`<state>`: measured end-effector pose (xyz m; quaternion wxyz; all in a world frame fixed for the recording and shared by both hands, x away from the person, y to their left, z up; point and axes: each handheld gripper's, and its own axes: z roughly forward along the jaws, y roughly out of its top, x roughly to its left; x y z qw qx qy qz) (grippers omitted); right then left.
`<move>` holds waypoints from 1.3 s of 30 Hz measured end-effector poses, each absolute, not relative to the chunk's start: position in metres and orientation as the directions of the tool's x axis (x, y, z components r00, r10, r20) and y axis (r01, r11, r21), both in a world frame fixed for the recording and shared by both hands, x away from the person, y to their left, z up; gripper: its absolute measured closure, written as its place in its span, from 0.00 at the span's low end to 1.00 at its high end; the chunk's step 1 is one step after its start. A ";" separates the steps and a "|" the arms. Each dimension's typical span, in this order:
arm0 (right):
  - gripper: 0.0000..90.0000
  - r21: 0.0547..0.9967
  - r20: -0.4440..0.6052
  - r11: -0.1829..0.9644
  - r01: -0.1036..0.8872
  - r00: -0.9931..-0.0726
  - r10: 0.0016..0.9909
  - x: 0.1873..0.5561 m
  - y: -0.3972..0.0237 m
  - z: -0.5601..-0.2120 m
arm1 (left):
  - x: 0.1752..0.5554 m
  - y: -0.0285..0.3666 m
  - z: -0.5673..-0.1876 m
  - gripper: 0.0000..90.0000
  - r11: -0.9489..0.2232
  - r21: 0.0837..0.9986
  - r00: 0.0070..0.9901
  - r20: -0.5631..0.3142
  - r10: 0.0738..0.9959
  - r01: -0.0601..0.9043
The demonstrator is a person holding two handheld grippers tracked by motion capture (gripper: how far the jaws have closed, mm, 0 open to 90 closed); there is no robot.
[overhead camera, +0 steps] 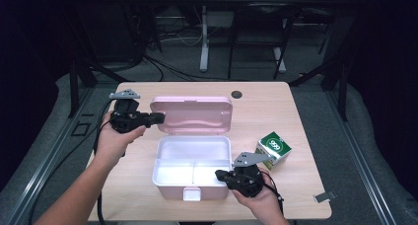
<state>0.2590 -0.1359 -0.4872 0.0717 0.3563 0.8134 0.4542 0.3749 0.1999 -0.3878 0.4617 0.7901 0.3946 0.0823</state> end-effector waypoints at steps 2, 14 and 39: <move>0.98 0.792 0.205 0.330 0.514 -0.732 0.649 0.259 -0.136 -0.487 | 0.378 0.199 -0.390 0.90 -0.259 0.792 0.670 -0.237 0.704 0.553; 0.98 0.794 0.209 0.325 0.514 -0.733 0.647 0.258 -0.136 -0.488 | 0.388 0.197 -0.413 0.75 -0.260 0.772 0.643 -0.239 0.727 0.580; 0.99 0.795 0.212 0.321 0.514 -0.732 0.648 0.258 -0.137 -0.488 | 0.381 0.200 -0.414 0.69 -0.345 0.762 0.675 -0.159 0.721 0.548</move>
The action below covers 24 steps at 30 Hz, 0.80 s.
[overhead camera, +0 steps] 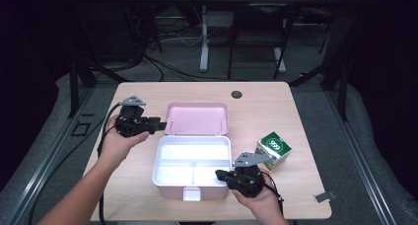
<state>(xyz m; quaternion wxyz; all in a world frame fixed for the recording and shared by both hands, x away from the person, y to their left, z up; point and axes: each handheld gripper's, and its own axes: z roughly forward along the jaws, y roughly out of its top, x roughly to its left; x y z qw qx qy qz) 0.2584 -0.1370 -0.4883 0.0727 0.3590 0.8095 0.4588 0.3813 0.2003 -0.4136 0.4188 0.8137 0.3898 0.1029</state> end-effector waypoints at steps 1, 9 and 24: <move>0.99 0.796 0.212 0.320 0.514 -0.732 0.648 0.258 -0.137 -0.488 | 0.380 0.200 -0.411 0.69 -0.353 0.763 0.681 -0.151 0.716 0.542; 0.96 0.798 0.217 0.317 0.513 -0.734 0.643 0.258 -0.137 -0.488 | 0.372 0.195 -0.391 0.71 -0.437 0.746 0.733 -0.099 0.673 0.502; 0.92 0.795 0.230 0.313 0.519 -0.737 0.636 0.258 -0.137 -0.488 | 0.361 0.162 -0.376 0.76 -0.726 0.594 0.889 0.037 0.456 0.348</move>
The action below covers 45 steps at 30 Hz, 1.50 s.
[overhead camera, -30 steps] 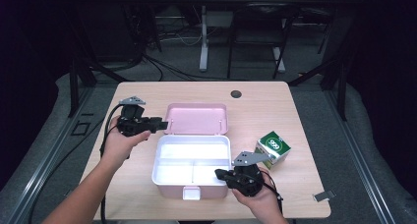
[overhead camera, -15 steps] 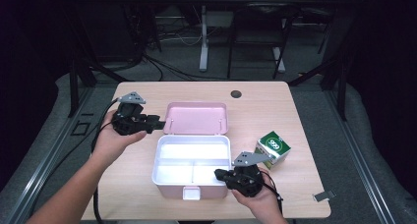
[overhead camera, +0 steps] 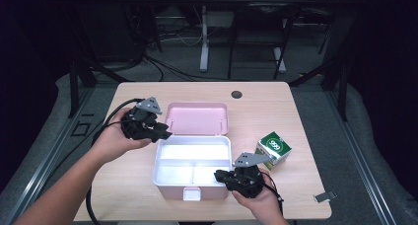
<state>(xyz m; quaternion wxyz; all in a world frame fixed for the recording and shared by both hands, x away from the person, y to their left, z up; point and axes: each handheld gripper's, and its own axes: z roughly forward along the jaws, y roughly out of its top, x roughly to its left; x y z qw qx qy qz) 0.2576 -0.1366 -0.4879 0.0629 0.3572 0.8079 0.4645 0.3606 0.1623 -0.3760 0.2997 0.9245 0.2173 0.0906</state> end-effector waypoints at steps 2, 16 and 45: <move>0.91 0.795 0.231 0.313 0.519 -0.737 0.635 0.257 -0.136 -0.488 | 0.359 0.156 -0.376 0.77 -0.755 0.565 0.902 0.042 0.429 0.333; 0.89 0.802 0.231 0.311 0.509 -0.746 0.625 0.257 -0.136 -0.488 | 0.355 0.125 -0.387 0.80 -0.899 0.387 0.959 0.106 0.263 0.204; 0.84 0.832 0.231 0.264 0.488 -0.738 0.634 0.253 -0.154 -0.472 | 0.344 0.074 -0.417 0.86 -0.991 0.127 0.987 0.146 0.064 0.046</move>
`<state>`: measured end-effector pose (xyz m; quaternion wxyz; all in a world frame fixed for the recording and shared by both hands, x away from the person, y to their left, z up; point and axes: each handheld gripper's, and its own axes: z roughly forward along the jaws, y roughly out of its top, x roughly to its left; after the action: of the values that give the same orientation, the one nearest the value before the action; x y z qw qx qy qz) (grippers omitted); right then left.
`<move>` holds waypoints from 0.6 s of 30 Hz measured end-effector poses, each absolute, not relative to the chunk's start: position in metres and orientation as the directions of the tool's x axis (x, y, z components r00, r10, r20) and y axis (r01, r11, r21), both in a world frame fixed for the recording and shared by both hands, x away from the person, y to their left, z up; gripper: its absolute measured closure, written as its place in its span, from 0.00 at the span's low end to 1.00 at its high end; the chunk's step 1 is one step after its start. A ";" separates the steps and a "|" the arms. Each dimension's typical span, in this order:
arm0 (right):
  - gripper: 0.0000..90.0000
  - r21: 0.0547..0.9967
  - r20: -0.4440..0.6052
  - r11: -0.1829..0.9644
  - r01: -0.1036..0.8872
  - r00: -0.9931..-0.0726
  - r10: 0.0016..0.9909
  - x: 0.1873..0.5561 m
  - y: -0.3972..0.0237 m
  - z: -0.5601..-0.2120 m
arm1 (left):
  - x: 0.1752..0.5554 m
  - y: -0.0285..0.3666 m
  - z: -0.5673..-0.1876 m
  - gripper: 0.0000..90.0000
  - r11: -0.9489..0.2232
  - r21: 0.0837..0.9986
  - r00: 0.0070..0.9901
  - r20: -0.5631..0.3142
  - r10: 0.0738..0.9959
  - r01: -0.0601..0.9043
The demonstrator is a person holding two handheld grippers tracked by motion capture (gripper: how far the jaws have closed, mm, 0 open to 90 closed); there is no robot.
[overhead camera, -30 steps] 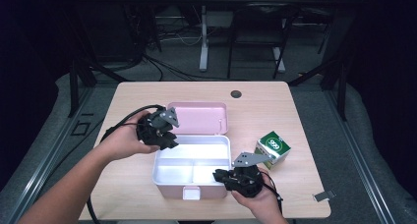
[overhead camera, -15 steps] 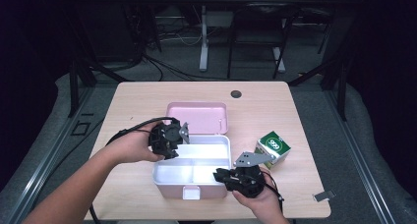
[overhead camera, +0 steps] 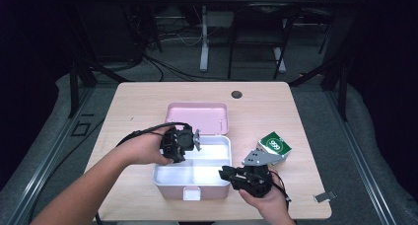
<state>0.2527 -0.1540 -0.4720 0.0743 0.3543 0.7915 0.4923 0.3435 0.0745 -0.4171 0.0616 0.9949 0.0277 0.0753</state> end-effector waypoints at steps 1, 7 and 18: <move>0.84 0.834 0.231 0.261 0.486 -0.737 0.635 0.253 -0.155 -0.472 | 0.344 0.073 -0.418 0.86 -0.991 0.125 0.987 0.147 0.057 0.039; 0.84 0.836 0.227 0.252 0.486 -0.727 0.648 0.254 -0.161 -0.470 | 0.343 0.066 -0.422 0.88 -0.993 0.115 0.990 0.138 0.042 0.026; 0.84 0.832 0.231 0.232 0.504 -0.694 0.682 0.258 -0.174 -0.470 | 0.342 0.054 -0.432 0.92 -0.996 0.086 0.991 0.131 0.007 -0.004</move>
<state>0.2577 -0.1737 -0.4698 0.0908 0.3805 0.7795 0.4893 0.3423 0.0540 -0.4322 0.0429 0.9969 0.0008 0.0660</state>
